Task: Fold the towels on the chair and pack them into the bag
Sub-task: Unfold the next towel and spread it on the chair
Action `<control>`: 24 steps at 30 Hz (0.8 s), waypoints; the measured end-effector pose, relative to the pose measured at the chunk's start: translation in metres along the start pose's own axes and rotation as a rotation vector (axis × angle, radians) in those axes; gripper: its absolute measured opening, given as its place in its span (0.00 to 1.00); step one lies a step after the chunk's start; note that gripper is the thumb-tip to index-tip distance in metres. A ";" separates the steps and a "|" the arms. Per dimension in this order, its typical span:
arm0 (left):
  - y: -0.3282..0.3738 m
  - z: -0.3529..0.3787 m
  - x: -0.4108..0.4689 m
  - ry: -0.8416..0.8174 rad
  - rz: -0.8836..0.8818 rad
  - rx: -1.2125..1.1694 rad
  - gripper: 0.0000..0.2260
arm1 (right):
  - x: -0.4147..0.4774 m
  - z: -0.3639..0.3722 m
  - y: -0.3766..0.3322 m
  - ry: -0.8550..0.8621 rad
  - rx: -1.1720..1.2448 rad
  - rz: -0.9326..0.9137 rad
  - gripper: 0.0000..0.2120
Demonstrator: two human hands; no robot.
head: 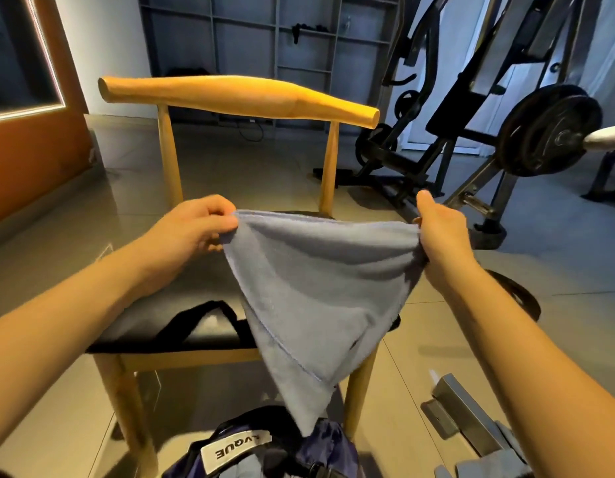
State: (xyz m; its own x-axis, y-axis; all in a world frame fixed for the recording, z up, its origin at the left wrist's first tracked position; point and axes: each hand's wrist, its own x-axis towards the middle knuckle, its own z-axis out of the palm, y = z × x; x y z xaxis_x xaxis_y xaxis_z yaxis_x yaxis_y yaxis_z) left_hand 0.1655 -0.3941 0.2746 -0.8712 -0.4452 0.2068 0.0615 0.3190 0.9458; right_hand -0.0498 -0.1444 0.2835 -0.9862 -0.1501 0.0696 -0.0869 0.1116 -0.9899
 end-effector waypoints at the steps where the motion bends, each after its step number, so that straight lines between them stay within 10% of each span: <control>1: -0.005 0.005 0.002 0.016 0.004 0.007 0.03 | -0.002 0.004 0.002 -0.039 -0.007 0.013 0.20; 10: -0.033 -0.009 0.021 0.370 -0.046 0.009 0.04 | 0.000 -0.007 0.003 -0.699 -0.046 0.000 0.06; 15: -0.033 -0.008 0.022 0.413 0.004 0.006 0.05 | 0.008 -0.005 0.017 -0.557 -0.379 -0.044 0.05; 24: -0.029 -0.023 0.007 0.313 -0.081 0.000 0.05 | 0.003 -0.027 0.000 -0.497 -0.223 -0.040 0.09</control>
State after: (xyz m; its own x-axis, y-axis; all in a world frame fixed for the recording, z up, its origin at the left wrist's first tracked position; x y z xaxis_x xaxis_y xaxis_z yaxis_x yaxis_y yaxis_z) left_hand 0.1686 -0.4263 0.2542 -0.6815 -0.7047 0.1975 -0.0023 0.2719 0.9623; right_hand -0.0569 -0.1179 0.2873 -0.8007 -0.5989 -0.0132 -0.2046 0.2941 -0.9336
